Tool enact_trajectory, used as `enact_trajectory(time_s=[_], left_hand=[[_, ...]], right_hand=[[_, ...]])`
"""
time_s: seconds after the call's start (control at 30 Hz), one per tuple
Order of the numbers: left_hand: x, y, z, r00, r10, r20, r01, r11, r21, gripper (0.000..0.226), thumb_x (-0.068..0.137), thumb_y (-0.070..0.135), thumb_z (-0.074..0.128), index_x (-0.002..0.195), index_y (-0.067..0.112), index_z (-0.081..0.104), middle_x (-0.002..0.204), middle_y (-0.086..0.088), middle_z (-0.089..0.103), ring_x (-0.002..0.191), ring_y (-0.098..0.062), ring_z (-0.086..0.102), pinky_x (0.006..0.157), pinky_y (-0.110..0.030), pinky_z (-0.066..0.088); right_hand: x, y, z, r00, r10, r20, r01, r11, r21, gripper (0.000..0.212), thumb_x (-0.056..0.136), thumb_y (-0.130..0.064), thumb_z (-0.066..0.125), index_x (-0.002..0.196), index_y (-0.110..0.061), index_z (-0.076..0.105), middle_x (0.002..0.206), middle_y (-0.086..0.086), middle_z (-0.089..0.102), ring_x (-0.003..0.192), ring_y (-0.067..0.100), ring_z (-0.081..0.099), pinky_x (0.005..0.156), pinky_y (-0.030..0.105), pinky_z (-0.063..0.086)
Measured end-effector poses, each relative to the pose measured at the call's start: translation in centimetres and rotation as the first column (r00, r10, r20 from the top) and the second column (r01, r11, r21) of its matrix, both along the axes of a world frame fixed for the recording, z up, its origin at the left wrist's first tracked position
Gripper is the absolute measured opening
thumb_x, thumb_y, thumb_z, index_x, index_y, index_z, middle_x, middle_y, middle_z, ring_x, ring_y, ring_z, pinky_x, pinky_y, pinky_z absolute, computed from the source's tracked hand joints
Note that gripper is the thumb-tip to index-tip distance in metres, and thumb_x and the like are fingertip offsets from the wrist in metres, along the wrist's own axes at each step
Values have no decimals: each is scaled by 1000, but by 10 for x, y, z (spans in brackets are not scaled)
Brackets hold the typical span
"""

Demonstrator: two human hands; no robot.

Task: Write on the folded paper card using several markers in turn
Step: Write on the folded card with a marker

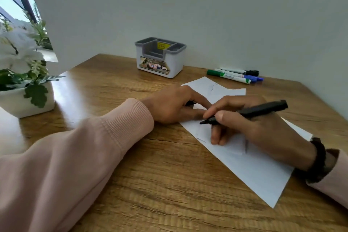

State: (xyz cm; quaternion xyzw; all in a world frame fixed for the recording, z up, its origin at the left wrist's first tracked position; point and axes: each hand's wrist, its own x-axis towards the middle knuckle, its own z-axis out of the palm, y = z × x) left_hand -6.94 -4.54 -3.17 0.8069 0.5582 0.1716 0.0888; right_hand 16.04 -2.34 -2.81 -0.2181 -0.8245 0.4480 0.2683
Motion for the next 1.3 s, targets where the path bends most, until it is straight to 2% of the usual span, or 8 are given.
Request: enact_trajectory(time_s=[0.1, 0.33, 0.47, 0.57, 0.67, 0.8, 0.97, 1.3], left_hand=[[-2, 2, -1, 1000, -28, -6, 28, 1000, -10, 29, 99, 49, 56, 126, 46, 67, 64, 28, 56, 68, 7, 51, 56, -15, 29], [-5, 4, 6, 998, -43, 35, 47, 989, -142, 48, 90, 58, 62, 136, 47, 59, 62, 48, 48, 65, 22, 48, 54, -8, 36], [-9, 4, 13, 999, -50, 7, 50, 973, -227, 60, 81, 66, 64, 138, 52, 55, 62, 21, 46, 64, 6, 47, 61, -21, 30], [-9, 2, 17, 998, -50, -41, 35, 953, -302, 72, 72, 75, 59, 141, 59, 47, 76, 39, 47, 83, 14, 47, 69, -21, 31], [-8, -2, 21, 997, -39, -68, 15, 950, -313, 73, 72, 75, 57, 143, 60, 43, 88, 33, 42, 89, 1, 48, 72, -22, 32], [-8, -4, 22, 999, -20, -51, 3, 951, -309, 69, 74, 73, 61, 140, 59, 47, 78, 15, 41, 77, -6, 48, 70, -27, 33], [-6, -5, 23, 1000, -4, -24, -4, 951, -310, 73, 69, 73, 61, 140, 58, 49, 65, 28, 49, 67, 10, 49, 64, -26, 30], [-5, -4, 23, 1000, 11, -26, -18, 948, -319, 76, 70, 72, 62, 142, 52, 49, 73, 7, 38, 69, -11, 40, 67, -30, 30]], right_hand=[[0, 6, 4, 994, 96, 48, -92, 992, -89, 14, 88, -9, 70, 101, -6, 73, 82, 16, 81, 74, 28, 79, 67, 32, 63], [0, 14, 2, 989, 111, 96, -113, 993, 16, 9, 83, -5, 76, 88, -12, 79, 64, 7, 75, 52, 12, 68, 55, 20, 56], [-1, 14, -1, 986, 79, 144, -87, 995, 48, 7, 83, -13, 75, 84, -20, 78, 60, 8, 73, 48, 10, 65, 52, 18, 53], [-1, 14, -1, 985, 57, 165, -69, 995, 69, 3, 85, -21, 74, 85, -23, 77, 57, 9, 72, 43, 13, 62, 48, 20, 52], [-1, 12, -1, 984, 53, 173, -68, 994, 82, 2, 85, -25, 75, 85, -24, 76, 54, 7, 70, 38, 10, 59, 46, 20, 51], [0, 12, 0, 982, 60, 180, -77, 993, 88, 6, 90, -23, 79, 85, -21, 76, 53, 8, 69, 38, 9, 57, 44, 18, 48], [-1, 10, 1, 980, 67, 188, -84, 993, 82, 6, 87, -28, 77, 85, -23, 77, 55, 8, 70, 39, 9, 57, 44, 18, 48], [-1, 10, 2, 979, 68, 193, -85, 993, 79, 10, 94, -19, 76, 84, -21, 76, 54, 7, 70, 38, 7, 57, 43, 17, 48]])
